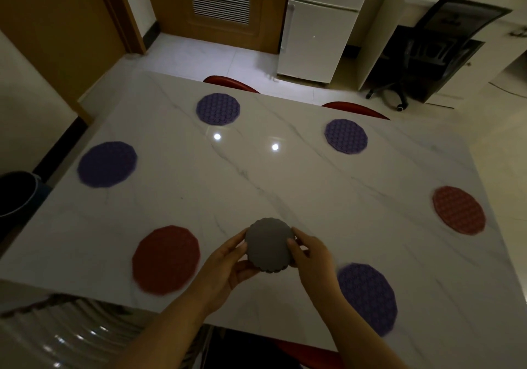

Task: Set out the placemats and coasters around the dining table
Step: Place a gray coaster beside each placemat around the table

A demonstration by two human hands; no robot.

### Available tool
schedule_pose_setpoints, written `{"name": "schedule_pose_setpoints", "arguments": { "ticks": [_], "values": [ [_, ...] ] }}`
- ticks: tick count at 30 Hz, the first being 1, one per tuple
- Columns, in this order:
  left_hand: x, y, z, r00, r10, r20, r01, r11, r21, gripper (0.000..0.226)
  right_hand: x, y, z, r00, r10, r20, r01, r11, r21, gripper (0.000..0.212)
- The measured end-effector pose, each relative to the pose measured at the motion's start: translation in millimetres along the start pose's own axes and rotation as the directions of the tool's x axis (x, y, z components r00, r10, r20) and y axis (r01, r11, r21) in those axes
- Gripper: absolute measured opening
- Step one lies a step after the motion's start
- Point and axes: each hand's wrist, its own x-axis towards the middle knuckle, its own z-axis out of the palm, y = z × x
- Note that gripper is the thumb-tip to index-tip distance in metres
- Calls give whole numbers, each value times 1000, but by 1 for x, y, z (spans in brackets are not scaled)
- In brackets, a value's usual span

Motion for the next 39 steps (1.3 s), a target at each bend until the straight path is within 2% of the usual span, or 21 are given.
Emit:
{"name": "schedule_pose_setpoints", "arguments": {
  "ticks": [6,10,12,14,18,22,24,27,29,34,39],
  "values": [
    [-15,11,-29,999,29,-28,-32,994,-102,42,-1,-25,16,999,-38,22,35,990,138,21],
    [-24,15,-48,994,54,-98,-68,988,-141,43,-7,-40,36,992,-123,21,124,992,-28,37],
    [-28,15,-56,988,69,-136,-91,983,-160,43,-9,-46,45,978,-204,31,206,968,-140,40],
    [-31,14,-63,982,81,-168,-111,978,-178,42,-11,-51,53,964,-262,47,266,947,-178,38],
    [-35,13,-76,976,81,-202,-127,965,-228,41,-12,-60,65,980,-194,47,194,981,-1,14],
    [-39,16,-88,967,95,-235,-150,962,-230,43,-5,-72,69,988,-80,131,47,971,236,6],
    [-41,18,-94,960,100,-261,-161,961,-225,44,-2,-74,68,985,-30,167,-34,930,366,3],
    [-45,24,-105,937,139,-320,-210,957,-201,42,10,-66,60,992,92,88,-126,821,557,5],
    [-48,28,-115,909,172,-379,-256,949,-183,39,18,-51,56,980,186,64,-187,781,596,6],
    [-56,33,-132,867,219,-448,-312,939,-143,36,16,-5,72,935,303,182,-350,868,353,3],
    [-58,32,-130,893,199,-404,-286,943,-168,41,10,12,94,953,256,161,-275,955,112,2]
  ]
}}
